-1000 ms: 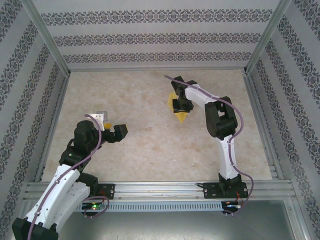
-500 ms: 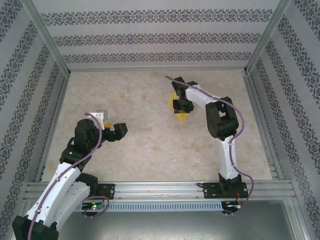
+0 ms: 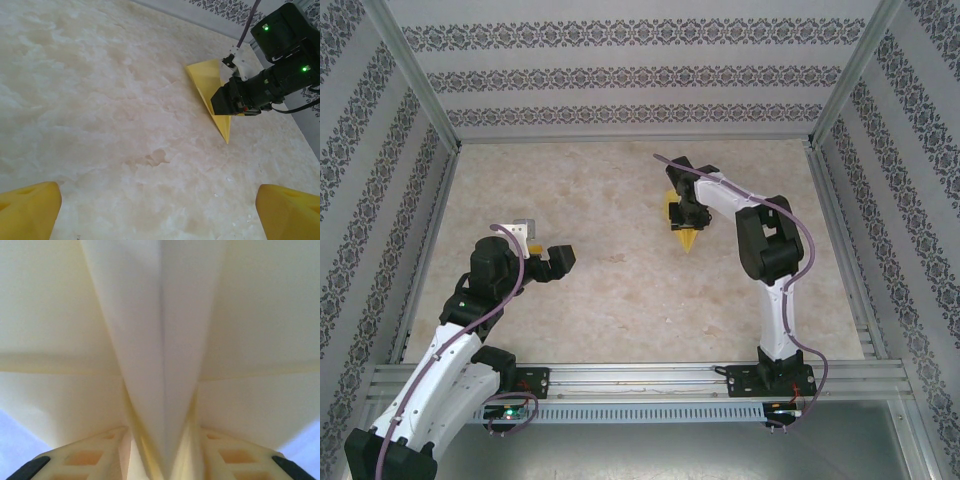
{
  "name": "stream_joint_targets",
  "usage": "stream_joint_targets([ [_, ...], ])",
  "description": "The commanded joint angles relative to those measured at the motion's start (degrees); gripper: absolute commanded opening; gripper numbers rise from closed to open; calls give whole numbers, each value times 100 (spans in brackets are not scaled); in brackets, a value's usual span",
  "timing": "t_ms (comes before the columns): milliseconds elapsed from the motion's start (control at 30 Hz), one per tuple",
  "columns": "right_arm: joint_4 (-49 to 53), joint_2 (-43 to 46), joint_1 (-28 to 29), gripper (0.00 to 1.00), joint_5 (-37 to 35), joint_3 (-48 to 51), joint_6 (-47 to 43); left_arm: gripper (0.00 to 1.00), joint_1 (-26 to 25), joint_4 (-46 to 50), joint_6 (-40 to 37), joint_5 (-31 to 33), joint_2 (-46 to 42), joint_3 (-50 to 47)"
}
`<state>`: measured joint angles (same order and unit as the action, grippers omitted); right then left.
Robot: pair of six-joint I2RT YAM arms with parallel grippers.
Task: Fold a paper plane with a square sheet of paper (fold left side to right side)
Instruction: Place the paper plane at the center of the table, then reset both arms
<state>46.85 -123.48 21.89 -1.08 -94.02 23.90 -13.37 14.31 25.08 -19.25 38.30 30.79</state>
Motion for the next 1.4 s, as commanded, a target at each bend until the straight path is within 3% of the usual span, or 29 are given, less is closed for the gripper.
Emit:
stream_joint_targets([
  [0,-18,333,3,38,-119,110,114,100,115,11,100,-27,8,163],
  [433,-31,935,61,51,-260,422,58,100,152,20,161,12,54,225],
  [867,-95,1298,87,51,-269,701,88,100,216,46,269,40,91,257],
  [1067,-131,1913,96,52,-404,1105,33,100,246,88,222,141,72,268],
  [1167,-312,2485,88,59,-479,1582,-29,100,286,170,107,303,13,285],
  [1367,-908,3989,-30,83,-819,2797,-369,100,365,332,-276,990,-38,305],
])
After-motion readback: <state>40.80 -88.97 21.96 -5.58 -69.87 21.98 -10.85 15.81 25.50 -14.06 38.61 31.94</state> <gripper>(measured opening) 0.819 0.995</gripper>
